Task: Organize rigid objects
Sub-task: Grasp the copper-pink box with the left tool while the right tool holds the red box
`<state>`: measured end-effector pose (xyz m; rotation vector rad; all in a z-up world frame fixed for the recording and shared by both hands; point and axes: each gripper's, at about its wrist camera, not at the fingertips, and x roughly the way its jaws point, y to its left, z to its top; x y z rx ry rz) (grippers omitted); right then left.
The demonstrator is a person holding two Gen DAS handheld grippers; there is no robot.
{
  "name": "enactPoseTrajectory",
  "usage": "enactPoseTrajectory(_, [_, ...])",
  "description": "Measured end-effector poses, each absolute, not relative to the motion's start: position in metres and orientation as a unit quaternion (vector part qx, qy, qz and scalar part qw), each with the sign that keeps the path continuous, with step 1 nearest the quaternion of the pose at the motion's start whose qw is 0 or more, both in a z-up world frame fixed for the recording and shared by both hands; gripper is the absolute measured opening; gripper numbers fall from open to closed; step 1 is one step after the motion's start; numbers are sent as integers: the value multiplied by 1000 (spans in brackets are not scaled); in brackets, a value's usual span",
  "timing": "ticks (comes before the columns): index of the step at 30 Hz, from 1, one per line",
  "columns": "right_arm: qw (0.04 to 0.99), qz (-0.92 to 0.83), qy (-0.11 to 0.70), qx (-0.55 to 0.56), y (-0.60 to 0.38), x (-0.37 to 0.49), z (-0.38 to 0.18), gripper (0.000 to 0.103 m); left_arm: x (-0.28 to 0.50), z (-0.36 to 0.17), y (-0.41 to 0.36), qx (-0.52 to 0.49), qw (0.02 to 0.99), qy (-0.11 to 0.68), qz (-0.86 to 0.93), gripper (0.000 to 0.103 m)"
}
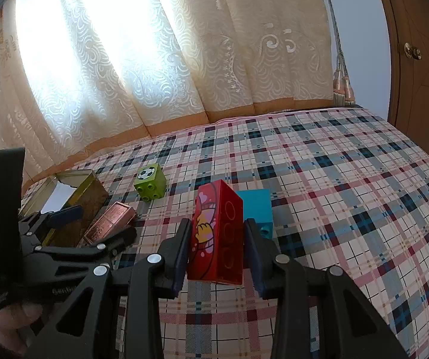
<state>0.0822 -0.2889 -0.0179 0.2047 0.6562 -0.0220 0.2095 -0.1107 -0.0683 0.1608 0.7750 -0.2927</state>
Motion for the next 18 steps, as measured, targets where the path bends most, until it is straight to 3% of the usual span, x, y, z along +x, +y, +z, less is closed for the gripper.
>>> enactPoseTrajectory(6, [942, -12, 321, 94, -287, 83, -18, 38, 210, -67, -100, 64, 914, 375, -142, 102])
enactPoseTrajectory(12, [943, -13, 321, 93, -286, 82, -18, 38, 203, -69, -123, 117, 909, 367, -161, 100])
enactPoseTrajectory(15, [943, -13, 321, 92, -286, 82, -18, 38, 214, -75, -119, 96, 896, 399, -172, 80])
enactPoseTrajectory(18, [943, -12, 321, 92, -286, 82, -18, 38, 224, -82, -113, 75, 886, 426, -169, 67])
